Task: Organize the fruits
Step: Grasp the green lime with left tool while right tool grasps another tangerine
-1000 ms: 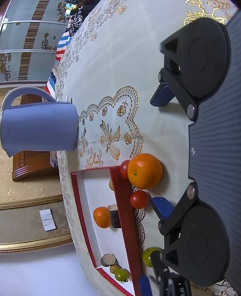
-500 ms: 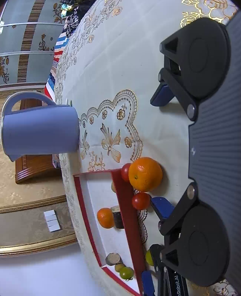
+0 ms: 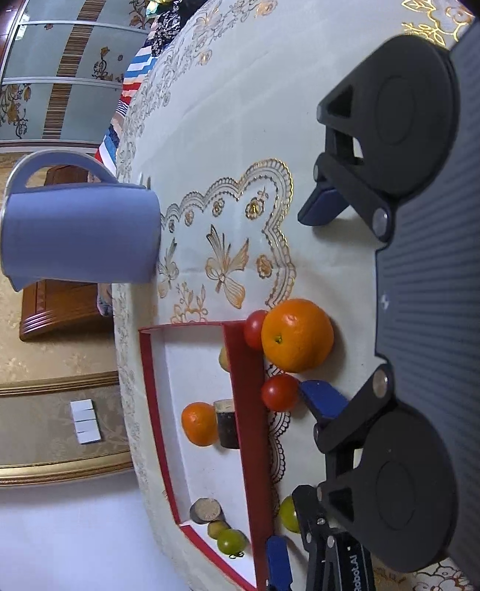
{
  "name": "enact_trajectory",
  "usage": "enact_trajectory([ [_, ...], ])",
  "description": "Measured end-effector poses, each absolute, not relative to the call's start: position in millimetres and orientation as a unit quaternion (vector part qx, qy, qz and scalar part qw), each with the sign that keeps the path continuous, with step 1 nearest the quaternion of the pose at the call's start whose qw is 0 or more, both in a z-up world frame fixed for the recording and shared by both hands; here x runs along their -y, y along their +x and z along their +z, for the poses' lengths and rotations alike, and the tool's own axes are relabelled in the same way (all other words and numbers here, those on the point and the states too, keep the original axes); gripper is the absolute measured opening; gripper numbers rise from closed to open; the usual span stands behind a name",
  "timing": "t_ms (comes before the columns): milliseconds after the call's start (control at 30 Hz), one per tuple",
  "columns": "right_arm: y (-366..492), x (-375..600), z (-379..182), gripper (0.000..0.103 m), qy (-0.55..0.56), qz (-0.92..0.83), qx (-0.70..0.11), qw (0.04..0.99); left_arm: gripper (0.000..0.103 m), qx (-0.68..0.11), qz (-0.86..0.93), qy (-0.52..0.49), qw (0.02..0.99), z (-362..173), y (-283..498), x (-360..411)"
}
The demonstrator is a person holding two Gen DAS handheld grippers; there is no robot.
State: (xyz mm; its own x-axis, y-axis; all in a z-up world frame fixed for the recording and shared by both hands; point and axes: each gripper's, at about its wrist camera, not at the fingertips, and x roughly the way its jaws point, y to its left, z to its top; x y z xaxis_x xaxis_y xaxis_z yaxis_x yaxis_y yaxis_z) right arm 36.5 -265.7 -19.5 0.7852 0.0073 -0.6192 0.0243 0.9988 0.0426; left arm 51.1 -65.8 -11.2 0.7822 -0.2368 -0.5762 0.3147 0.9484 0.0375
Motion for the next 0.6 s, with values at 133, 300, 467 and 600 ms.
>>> enact_trajectory([
  [133, 37.6, 263.0, -18.0, 0.072, 0.018, 0.001, -0.323, 0.946, 0.072, -0.294, -0.150, 0.073, 0.941, -11.7, 50.4, 68.0],
  [300, 39.1, 255.1, -20.3, 0.063, -0.004, 0.000, -0.323, 0.946, 0.063, -0.295, -0.162, 0.075, 0.939, -11.8, 49.1, 68.4],
  [467, 36.3, 251.8, -19.1, 0.040, -0.011, 0.013, -0.316, 0.949, 0.057, -0.297, -0.168, 0.082, 0.936, -12.6, 48.1, 71.6],
  [600, 36.1, 252.4, -19.2, 0.040, -0.008, 0.013, -0.315, 0.949, 0.053, -0.299, -0.172, 0.084, 0.935, -13.0, 47.0, 71.4],
])
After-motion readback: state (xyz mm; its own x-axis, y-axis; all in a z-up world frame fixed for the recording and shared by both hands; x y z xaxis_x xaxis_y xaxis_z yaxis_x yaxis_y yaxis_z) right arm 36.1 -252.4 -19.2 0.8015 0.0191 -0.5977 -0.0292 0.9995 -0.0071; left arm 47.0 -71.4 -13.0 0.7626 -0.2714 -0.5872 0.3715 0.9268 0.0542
